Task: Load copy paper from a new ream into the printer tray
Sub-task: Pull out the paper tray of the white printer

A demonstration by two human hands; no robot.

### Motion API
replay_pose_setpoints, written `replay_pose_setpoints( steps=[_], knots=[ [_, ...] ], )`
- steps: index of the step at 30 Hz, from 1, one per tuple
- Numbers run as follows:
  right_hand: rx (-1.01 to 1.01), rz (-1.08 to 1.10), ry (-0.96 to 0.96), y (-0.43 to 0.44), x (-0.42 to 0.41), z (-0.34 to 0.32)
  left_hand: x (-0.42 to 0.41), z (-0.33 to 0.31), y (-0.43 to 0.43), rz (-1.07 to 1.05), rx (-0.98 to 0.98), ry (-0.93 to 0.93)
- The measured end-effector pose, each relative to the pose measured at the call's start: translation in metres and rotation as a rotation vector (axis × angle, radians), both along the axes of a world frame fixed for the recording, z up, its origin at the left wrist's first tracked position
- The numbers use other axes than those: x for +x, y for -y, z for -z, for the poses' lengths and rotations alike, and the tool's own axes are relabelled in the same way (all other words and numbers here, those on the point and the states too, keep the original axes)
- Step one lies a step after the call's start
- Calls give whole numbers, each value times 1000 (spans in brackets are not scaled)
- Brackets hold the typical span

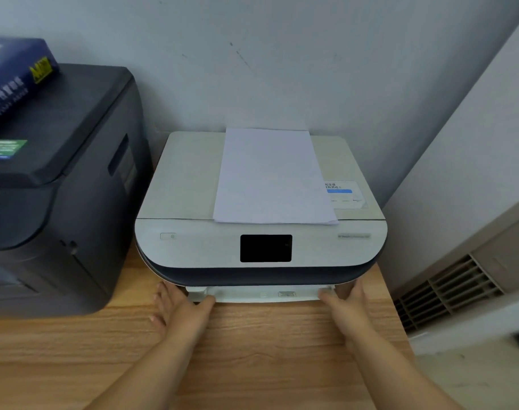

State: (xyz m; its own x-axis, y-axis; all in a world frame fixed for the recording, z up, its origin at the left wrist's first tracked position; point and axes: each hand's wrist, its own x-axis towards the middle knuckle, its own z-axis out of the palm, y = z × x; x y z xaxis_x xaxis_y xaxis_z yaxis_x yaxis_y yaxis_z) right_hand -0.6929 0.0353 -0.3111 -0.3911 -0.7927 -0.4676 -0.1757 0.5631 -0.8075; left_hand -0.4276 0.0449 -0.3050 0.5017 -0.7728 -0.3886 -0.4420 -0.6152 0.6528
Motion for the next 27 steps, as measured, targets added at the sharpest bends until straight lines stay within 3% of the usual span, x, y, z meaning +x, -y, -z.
replay_pose_setpoints(
  steps=[5, 12, 27],
  knots=[
    [14, -11, -256, 5, -2, -2, 3, 1, -1, -21, -60, 17],
    [235, -242, -519, 20, -25, -21, 28, 0, 9, 118, 104, 169],
    [464, -558, -572, 11, -36, -35, 52, -5, -3, 408, 255, 292]
  ],
)
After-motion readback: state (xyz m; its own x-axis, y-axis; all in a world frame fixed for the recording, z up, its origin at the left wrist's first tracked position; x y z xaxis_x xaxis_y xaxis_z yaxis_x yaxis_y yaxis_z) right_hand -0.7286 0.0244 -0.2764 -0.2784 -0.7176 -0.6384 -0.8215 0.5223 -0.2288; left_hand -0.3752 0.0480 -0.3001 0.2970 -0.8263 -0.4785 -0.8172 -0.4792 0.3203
